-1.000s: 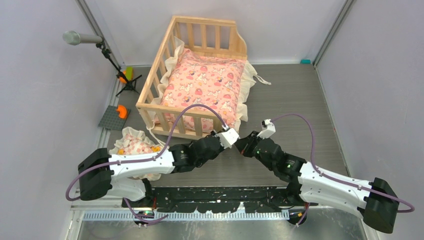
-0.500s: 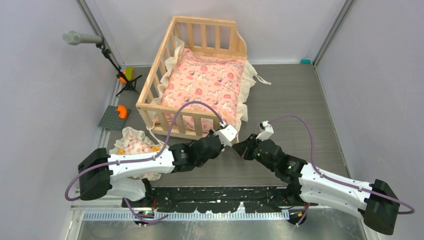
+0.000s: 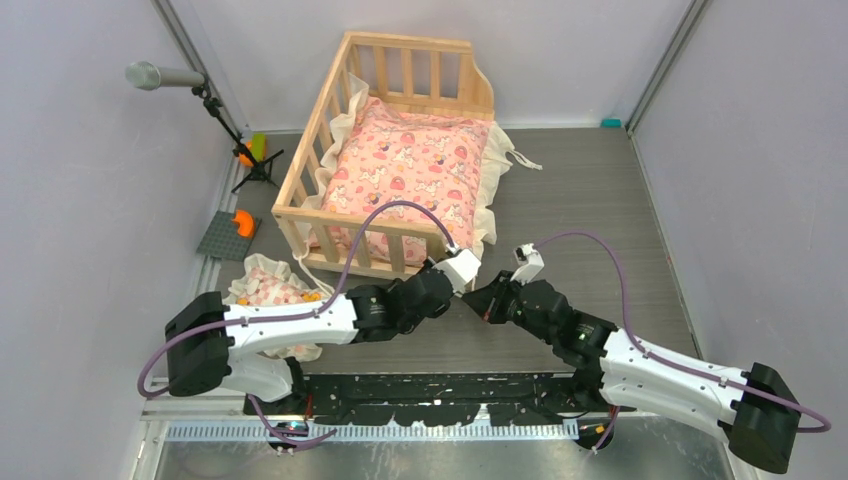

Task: Set up the pet bed
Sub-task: Tie the ropes to the bed frame.

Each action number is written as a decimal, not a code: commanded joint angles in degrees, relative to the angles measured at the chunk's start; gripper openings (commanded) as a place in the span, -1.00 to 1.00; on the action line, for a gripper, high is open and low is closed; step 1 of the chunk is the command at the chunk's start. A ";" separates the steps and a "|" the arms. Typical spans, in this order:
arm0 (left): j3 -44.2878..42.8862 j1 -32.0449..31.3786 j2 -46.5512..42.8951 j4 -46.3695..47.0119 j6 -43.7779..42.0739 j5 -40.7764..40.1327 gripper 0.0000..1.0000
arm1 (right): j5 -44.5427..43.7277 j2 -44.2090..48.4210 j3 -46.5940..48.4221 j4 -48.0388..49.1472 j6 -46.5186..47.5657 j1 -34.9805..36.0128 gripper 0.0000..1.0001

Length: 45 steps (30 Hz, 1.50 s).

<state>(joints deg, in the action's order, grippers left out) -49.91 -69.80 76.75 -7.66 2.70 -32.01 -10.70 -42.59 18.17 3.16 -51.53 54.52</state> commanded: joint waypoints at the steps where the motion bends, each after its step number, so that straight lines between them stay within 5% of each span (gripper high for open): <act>1: -2.81 0.06 0.75 1.15 1.23 -3.03 -1.00 | 3.20 1.03 0.11 3.20 0.91 -0.01 -0.99; 18: -3.74 -0.82 3.20 -1.21 1.17 -4.27 -1.00 | 3.48 6.99 -0.29 2.01 0.47 0.05 -0.99; 40: -5.39 -1.86 6.80 -0.75 -4.83 0.66 -1.00 | -2.67 0.39 2.01 10.46 2.74 0.06 -0.99; 45: -5.26 -1.87 7.35 -0.04 -5.46 1.16 -1.00 | -8.19 0.97 1.56 10.23 2.48 0.06 -0.84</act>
<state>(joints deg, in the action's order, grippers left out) -53.23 -71.50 83.66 -10.09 -1.63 -31.42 -12.95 -42.68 18.55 9.98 -49.71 54.48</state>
